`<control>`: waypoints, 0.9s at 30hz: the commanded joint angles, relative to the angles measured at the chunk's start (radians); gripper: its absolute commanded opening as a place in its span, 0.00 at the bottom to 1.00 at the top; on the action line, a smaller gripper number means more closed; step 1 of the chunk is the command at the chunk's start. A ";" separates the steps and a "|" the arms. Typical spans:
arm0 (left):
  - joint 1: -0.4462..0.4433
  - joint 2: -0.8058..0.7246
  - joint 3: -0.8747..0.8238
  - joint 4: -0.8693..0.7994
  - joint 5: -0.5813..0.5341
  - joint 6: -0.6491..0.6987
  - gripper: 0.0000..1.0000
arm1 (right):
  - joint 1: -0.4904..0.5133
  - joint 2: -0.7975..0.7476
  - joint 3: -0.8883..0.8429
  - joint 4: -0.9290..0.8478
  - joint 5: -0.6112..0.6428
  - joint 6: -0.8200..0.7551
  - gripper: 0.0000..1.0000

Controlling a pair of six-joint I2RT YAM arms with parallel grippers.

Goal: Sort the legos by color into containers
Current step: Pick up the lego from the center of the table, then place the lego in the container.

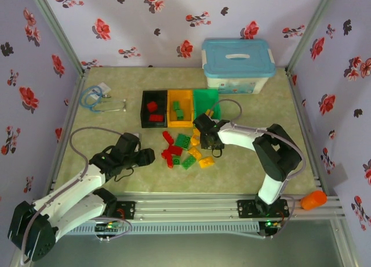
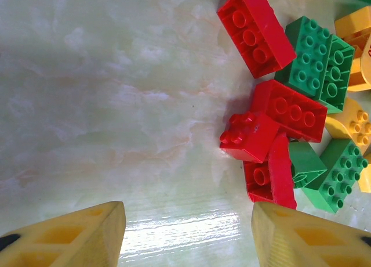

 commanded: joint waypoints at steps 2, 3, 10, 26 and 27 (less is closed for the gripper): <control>-0.006 -0.006 -0.004 0.008 0.005 -0.006 0.59 | -0.003 -0.016 0.046 -0.035 0.028 -0.001 0.25; -0.006 -0.005 -0.004 0.008 0.005 -0.006 0.59 | 0.000 -0.032 0.057 -0.049 0.033 -0.006 0.24; -0.007 0.013 0.015 0.007 0.005 0.005 0.59 | -0.031 -0.101 0.230 -0.172 0.090 -0.097 0.25; -0.018 -0.091 0.001 -0.059 -0.004 -0.026 0.59 | -0.191 0.181 0.581 -0.257 -0.013 -0.214 0.41; -0.018 -0.091 0.001 -0.058 -0.004 -0.027 0.59 | -0.191 0.183 0.589 -0.260 -0.019 -0.215 0.54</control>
